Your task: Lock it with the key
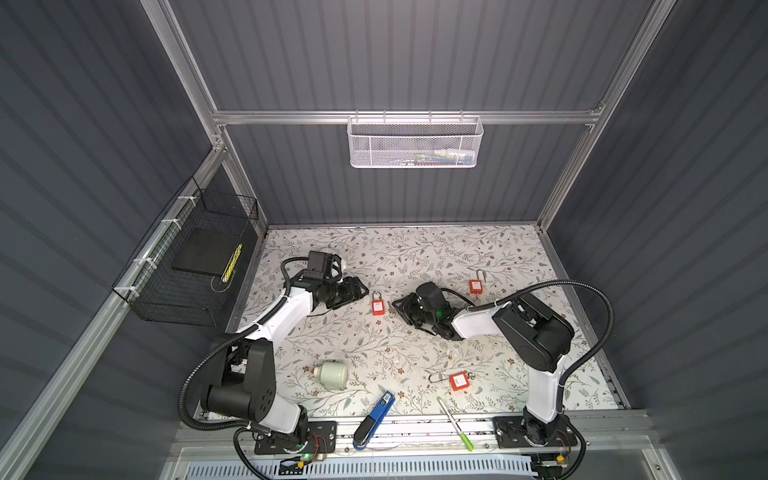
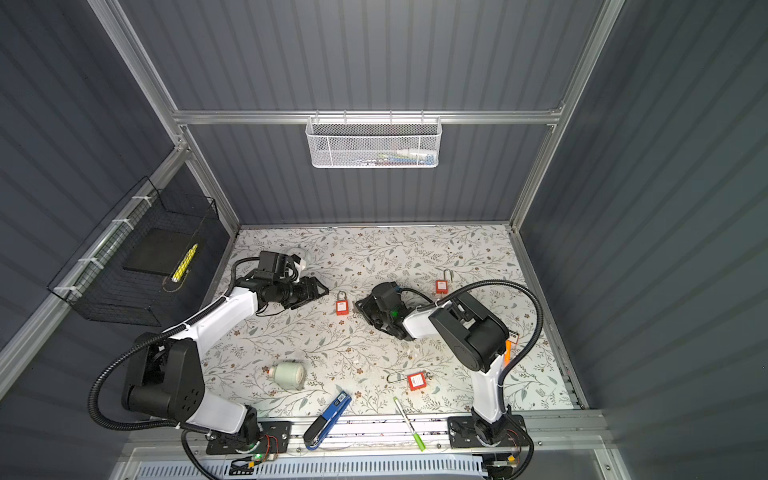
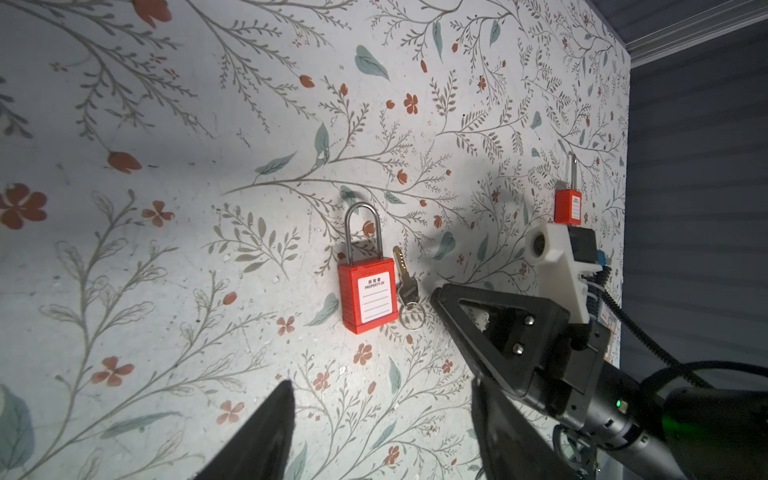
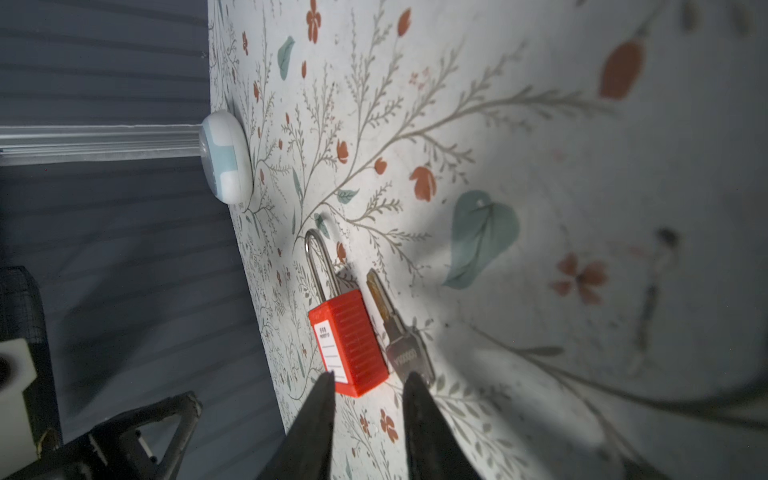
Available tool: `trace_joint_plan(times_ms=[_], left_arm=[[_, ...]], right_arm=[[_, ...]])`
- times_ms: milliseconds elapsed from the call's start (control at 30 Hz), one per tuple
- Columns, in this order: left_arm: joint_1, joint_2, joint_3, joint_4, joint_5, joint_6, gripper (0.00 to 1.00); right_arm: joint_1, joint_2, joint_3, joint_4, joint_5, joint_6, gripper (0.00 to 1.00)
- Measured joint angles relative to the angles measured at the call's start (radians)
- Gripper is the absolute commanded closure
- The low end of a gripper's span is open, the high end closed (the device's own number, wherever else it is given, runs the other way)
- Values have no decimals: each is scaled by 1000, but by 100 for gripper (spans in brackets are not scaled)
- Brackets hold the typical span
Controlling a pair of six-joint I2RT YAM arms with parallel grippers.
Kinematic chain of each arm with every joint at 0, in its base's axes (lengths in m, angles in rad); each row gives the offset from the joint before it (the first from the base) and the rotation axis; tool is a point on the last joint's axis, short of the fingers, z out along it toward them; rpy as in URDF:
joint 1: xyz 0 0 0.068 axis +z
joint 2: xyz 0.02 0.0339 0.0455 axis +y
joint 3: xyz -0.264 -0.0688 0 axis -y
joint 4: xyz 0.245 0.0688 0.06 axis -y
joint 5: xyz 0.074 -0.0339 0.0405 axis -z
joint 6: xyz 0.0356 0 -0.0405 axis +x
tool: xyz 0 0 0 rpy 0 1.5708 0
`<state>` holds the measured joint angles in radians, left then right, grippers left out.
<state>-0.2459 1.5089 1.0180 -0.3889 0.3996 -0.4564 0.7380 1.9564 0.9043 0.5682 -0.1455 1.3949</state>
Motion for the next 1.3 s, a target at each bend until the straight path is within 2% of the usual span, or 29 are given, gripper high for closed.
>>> trace_joint_plan(times_ms=[167, 300, 367, 767, 933, 1067, 1167, 1300], left_arm=[[4, 0, 0, -15, -8, 5, 30], [4, -2, 0, -18, -8, 5, 30], [4, -6, 0, -19, -8, 5, 30], [4, -10, 0, -18, -8, 4, 30], [4, -10, 0, -19, -8, 4, 30], [4, -15, 0, -27, -9, 4, 30], [4, -19, 0, -37, -8, 8, 30], [4, -20, 0, -38, -6, 8, 30]], right_arm=[[0, 1, 0, 3, -8, 3, 61], [0, 3, 0, 8, -11, 13, 45], [0, 6, -1, 11, -13, 20, 42], [0, 64, 14, 108, -72, 45, 41], [-5, 53, 6, 104, -76, 34, 36], [-40, -60, -57, 11, -108, -60, 33], [-85, -228, -77, -167, -122, -223, 29], [-106, -452, -39, -478, -81, -484, 25]])
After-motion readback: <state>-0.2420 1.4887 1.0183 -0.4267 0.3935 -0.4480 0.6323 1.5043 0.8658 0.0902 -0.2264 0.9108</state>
